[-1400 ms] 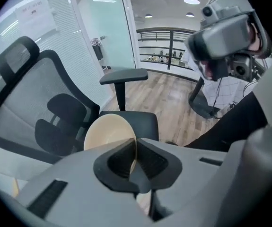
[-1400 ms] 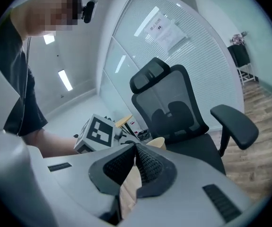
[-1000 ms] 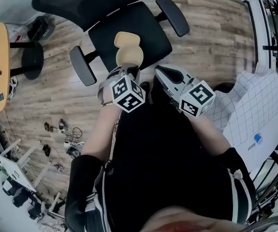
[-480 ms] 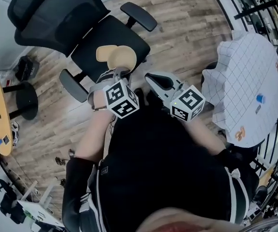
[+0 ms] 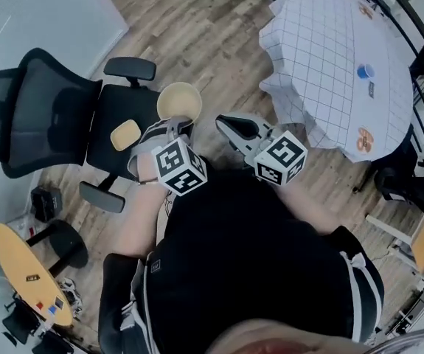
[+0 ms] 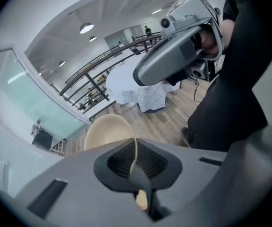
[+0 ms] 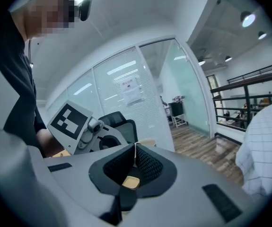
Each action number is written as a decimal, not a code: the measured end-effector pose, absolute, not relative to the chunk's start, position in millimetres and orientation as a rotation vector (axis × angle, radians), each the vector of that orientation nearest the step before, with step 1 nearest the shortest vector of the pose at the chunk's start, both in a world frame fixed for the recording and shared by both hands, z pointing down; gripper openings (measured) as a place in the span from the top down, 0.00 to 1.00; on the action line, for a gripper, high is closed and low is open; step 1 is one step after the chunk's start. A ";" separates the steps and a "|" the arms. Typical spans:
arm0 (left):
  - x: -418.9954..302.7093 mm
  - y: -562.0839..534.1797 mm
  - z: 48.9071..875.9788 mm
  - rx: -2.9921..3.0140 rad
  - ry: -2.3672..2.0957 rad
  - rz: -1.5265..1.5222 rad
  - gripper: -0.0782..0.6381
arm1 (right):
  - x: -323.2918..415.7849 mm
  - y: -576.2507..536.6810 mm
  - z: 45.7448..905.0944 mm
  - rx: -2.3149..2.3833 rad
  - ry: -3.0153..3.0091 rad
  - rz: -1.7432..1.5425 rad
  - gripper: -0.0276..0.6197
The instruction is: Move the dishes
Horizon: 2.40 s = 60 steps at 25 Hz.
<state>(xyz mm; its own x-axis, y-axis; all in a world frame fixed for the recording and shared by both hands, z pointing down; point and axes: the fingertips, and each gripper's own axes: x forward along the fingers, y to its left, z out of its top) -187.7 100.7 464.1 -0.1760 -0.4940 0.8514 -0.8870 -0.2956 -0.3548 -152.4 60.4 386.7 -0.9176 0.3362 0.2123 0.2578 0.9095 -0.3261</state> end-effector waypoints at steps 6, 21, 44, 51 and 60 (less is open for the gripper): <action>-120.0 2.2 452.7 1.950 -1.443 1.626 0.87 | -65.8 -27.1 383.7 -0.127 -2.886 0.458 0.92; 90.0 -203.7 461.1 2.366 -1.079 1.863 0.87 | 180.5 -178.9 407.0 0.573 -2.884 0.581 0.92; 85.6 -431.2 516.1 2.286 -0.965 1.987 0.87 | 184.9 -388.6 399.9 0.545 -2.870 0.637 0.92; 82.7 -490.5 557.8 2.215 -1.054 1.936 0.87 | 197.8 -400.5 449.8 0.368 -2.749 0.750 0.92; 76.9 -533.8 602.6 2.234 -1.050 1.949 0.87 | 196.0 -412.5 484.0 0.396 -2.700 0.829 0.92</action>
